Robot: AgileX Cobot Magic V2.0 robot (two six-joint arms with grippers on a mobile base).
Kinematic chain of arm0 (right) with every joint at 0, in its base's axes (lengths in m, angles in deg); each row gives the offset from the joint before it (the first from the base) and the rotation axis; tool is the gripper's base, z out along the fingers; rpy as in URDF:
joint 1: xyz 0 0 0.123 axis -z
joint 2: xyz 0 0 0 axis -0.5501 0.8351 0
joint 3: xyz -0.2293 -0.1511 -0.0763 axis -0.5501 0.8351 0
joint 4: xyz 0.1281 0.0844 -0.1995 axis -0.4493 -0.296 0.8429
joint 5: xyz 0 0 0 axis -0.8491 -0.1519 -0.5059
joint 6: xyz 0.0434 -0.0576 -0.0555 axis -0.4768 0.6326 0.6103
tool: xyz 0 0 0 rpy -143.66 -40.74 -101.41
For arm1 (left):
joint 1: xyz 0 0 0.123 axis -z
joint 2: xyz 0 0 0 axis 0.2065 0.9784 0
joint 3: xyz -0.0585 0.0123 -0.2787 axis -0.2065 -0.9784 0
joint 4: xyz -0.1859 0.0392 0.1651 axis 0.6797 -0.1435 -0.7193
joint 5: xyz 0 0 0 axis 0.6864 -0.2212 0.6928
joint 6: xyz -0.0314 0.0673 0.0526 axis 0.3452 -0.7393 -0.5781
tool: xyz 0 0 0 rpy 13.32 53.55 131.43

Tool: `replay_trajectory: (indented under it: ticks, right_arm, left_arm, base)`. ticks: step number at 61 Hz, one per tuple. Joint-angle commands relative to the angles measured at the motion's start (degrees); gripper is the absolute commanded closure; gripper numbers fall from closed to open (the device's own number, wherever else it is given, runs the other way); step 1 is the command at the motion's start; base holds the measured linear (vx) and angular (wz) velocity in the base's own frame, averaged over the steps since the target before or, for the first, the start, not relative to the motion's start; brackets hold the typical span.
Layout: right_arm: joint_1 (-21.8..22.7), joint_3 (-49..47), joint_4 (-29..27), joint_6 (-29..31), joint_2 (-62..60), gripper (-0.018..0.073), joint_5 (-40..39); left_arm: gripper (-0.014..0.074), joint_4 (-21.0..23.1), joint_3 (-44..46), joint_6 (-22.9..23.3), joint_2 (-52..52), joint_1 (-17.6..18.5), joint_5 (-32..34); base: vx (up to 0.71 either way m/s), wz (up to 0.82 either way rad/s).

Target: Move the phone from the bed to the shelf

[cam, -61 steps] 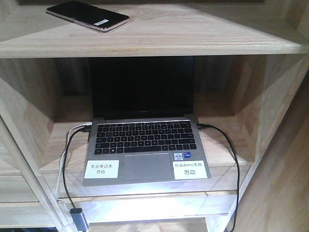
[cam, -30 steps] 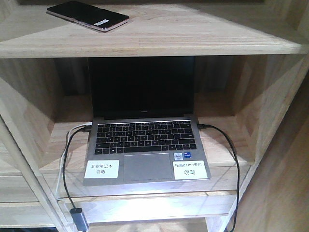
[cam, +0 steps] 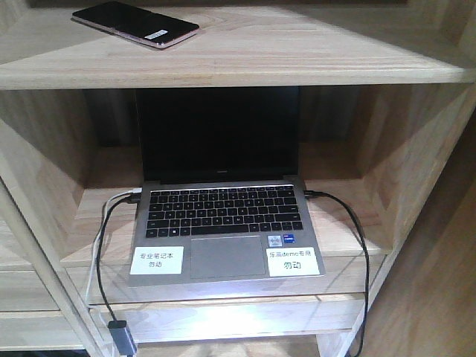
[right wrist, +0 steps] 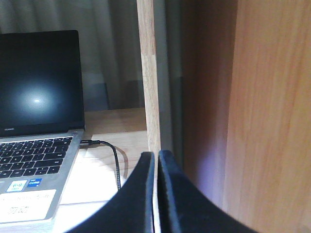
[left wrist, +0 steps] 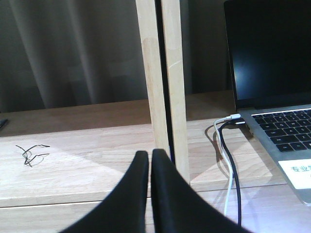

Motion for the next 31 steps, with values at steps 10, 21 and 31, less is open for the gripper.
replay_trajectory:
  ticks: [10,21,31]
  right_arm:
    - [0.2,0.3,0.3,0.6,-0.8,0.0565,-3.9]
    - [0.2,0.3,0.3,0.6,-0.8,0.0565,-3.9]
    - [0.2,0.3,0.3,0.6,-0.8,0.0565,-3.9]
  left_arm:
    - [0.0595,0.5,1.3,0.3,-0.7,0.1,4.1]
    - [0.0595,0.5,1.3,0.3,-0.7,0.1,4.1]
    - [0.0595,0.5,1.3,0.3,-0.7,0.1,4.1]
  base:
    - [0.00,0.00]
    - [0.00,0.00]
    - [0.00,0.00]
